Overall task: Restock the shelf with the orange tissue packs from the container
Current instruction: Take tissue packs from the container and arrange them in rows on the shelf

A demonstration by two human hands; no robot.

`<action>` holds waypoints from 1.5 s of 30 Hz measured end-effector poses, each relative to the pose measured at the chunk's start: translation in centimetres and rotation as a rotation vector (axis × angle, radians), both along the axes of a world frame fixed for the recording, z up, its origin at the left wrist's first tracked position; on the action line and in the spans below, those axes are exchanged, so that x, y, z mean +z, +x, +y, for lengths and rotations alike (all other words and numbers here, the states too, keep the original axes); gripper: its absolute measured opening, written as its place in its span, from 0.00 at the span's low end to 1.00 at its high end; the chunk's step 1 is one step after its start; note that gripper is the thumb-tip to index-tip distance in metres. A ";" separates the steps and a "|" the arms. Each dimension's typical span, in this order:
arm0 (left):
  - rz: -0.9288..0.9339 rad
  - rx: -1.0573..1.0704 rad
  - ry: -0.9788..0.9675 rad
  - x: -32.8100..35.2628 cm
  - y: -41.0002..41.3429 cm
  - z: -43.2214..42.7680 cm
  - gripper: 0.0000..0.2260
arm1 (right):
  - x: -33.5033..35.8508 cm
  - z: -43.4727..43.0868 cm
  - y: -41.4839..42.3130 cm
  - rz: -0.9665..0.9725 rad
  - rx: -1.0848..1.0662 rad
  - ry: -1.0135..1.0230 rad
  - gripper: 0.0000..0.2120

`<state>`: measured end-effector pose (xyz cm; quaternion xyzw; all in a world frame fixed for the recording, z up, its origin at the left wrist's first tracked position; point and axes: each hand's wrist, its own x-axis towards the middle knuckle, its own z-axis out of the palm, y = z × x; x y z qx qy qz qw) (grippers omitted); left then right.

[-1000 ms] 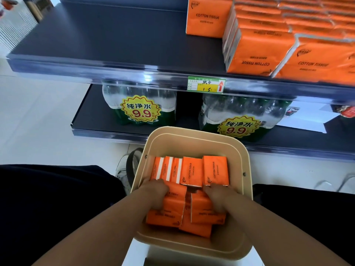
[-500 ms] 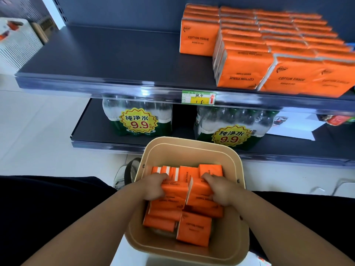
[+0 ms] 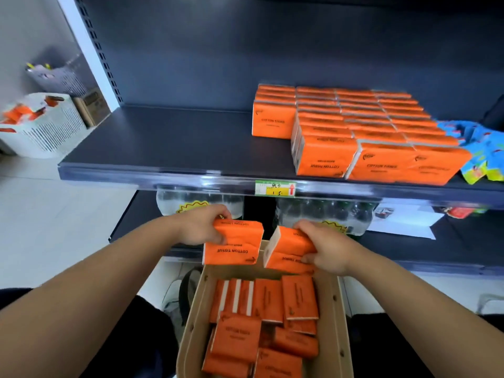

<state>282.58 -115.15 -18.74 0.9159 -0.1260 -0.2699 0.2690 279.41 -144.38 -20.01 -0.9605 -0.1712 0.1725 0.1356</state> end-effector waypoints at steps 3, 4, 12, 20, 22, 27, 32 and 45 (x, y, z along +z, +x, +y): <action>-0.045 -0.014 -0.050 3.6 0.9 -0.2 0.17 | 3.1 0.1 0.7 -0.070 -0.002 0.046 0.28; -0.077 -0.008 -0.061 4.5 1.2 -0.2 0.18 | 4.1 0.1 0.9 -0.100 -0.002 0.053 0.28; -0.132 0.135 -0.325 10.1 4.2 2.2 0.17 | 11.3 0.8 4.3 -0.260 0.039 0.074 0.28; -0.167 0.330 -0.508 10.5 11.3 2.4 0.17 | 13.8 3.1 8.2 -0.321 0.075 -0.026 0.30; -0.178 0.352 -0.509 9.6 12.9 1.7 0.19 | 13.8 3.5 8.8 -0.340 0.100 -0.077 0.29; -0.266 0.326 -0.432 7.7 16.4 -0.8 0.20 | 13.4 4.0 10.4 -0.365 0.113 -0.103 0.28; -0.292 0.295 -0.427 6.8 18.5 -3.3 0.17 | 12.4 4.1 11.9 -0.397 0.125 -0.122 0.26; -0.262 0.496 -0.308 6.6 20.9 -6.9 0.27 | 12.2 5.8 13.8 -0.457 0.147 -0.120 0.24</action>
